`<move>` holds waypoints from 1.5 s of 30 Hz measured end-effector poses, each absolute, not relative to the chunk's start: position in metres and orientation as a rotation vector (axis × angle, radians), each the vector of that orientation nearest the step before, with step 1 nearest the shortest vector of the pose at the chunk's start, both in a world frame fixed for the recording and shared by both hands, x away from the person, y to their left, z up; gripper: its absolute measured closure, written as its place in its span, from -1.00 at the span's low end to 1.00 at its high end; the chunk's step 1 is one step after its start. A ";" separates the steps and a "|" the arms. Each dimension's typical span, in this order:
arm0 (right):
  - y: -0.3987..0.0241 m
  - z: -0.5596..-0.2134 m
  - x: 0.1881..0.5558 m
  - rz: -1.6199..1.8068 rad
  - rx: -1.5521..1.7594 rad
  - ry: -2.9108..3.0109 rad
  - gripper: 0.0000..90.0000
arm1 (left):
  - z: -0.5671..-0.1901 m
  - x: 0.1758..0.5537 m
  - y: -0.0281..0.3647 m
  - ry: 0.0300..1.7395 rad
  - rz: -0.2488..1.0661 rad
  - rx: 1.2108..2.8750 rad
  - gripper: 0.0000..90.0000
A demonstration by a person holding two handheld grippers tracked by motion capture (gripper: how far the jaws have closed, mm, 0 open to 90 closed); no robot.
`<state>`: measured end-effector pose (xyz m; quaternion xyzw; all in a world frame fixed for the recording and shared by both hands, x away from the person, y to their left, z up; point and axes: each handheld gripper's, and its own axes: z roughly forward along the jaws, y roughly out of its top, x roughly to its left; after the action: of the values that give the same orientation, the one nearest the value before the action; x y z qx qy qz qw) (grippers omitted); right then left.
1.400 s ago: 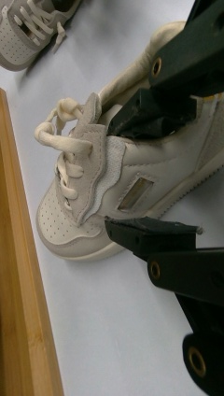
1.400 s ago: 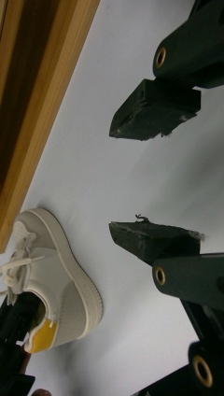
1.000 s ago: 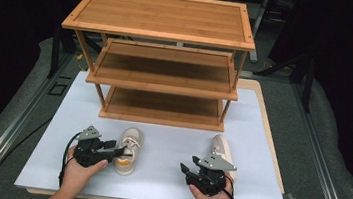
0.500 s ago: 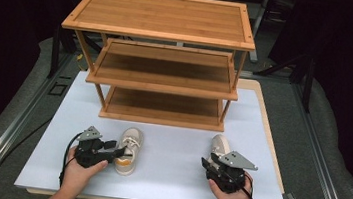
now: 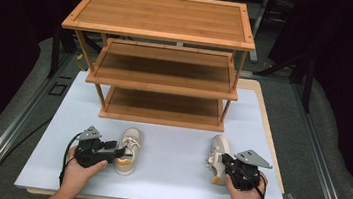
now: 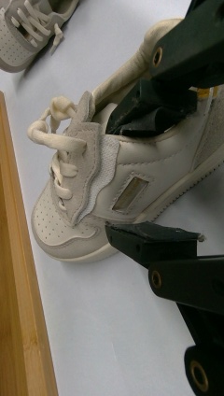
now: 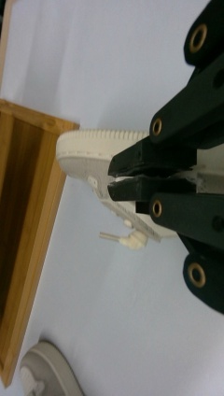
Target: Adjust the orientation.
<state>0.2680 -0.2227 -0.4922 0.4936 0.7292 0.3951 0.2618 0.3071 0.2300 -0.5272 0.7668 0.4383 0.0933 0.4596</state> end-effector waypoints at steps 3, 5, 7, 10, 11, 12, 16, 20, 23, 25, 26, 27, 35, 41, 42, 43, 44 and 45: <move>-0.224 -0.492 0.268 1.043 1.334 1.964 1.00 | -0.527 0.307 0.230 1.080 0.229 1.887 0.02; -0.225 -0.491 0.268 1.020 1.342 1.961 1.00 | -0.527 0.307 0.230 1.079 0.233 1.890 0.02; -0.227 -0.491 0.268 1.017 1.352 1.956 1.00 | -0.527 0.307 0.230 1.079 0.232 1.891 0.02; -0.230 -0.491 0.269 1.008 1.361 1.938 1.00 | -0.527 0.307 0.230 1.077 0.232 1.889 0.02; -0.230 -0.491 0.269 1.008 1.361 1.938 1.00 | -0.527 0.307 0.230 1.077 0.232 1.889 0.02; -0.234 -0.491 0.270 1.014 1.376 1.928 1.00 | -0.527 0.307 0.230 1.078 0.232 1.890 0.02; -0.245 -0.493 0.271 1.026 1.423 1.888 1.00 | -0.527 0.307 0.230 1.077 0.233 1.888 0.02; -0.258 -0.496 0.273 1.038 1.481 1.851 0.99 | -0.528 0.307 0.229 1.078 0.232 1.891 0.02; -0.264 -0.497 0.274 1.024 1.508 1.828 0.95 | -0.528 0.307 0.229 1.079 0.230 1.892 0.02; -0.270 -0.498 0.274 1.014 1.531 1.810 0.93 | -0.528 0.307 0.229 1.078 0.231 1.892 0.02; -0.275 -0.498 0.273 0.965 1.543 1.767 0.91 | -0.528 0.307 0.229 1.078 0.232 1.892 0.02; -0.275 -0.498 0.273 0.965 1.543 1.767 0.91 | -0.528 0.307 0.229 1.077 0.233 1.893 0.02; -0.288 -0.498 0.273 0.996 1.566 1.740 0.74 | -0.528 0.307 0.229 1.076 0.230 1.892 0.02; -0.286 -0.495 0.271 1.022 1.546 1.751 0.64 | -0.528 0.307 0.229 1.075 0.230 1.891 0.01; -0.286 -0.495 0.271 1.020 1.551 1.743 0.64 | -0.528 0.307 0.229 1.075 0.230 1.891 0.01; -0.284 -0.494 0.271 1.040 1.542 1.767 0.63 | -0.528 0.307 0.229 1.076 0.230 1.891 0.02; -0.281 -0.495 0.272 1.025 1.521 1.794 0.60 | -0.528 0.307 0.229 1.076 0.230 1.892 0.02; -0.281 -0.495 0.272 1.025 1.521 1.794 0.60 | -0.528 0.307 0.229 1.076 0.230 1.892 0.02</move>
<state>0.2717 -0.2806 -0.4951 0.5686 0.6703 0.3830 0.2840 0.3072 0.2292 -0.5278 0.7682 0.4368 0.0936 0.4587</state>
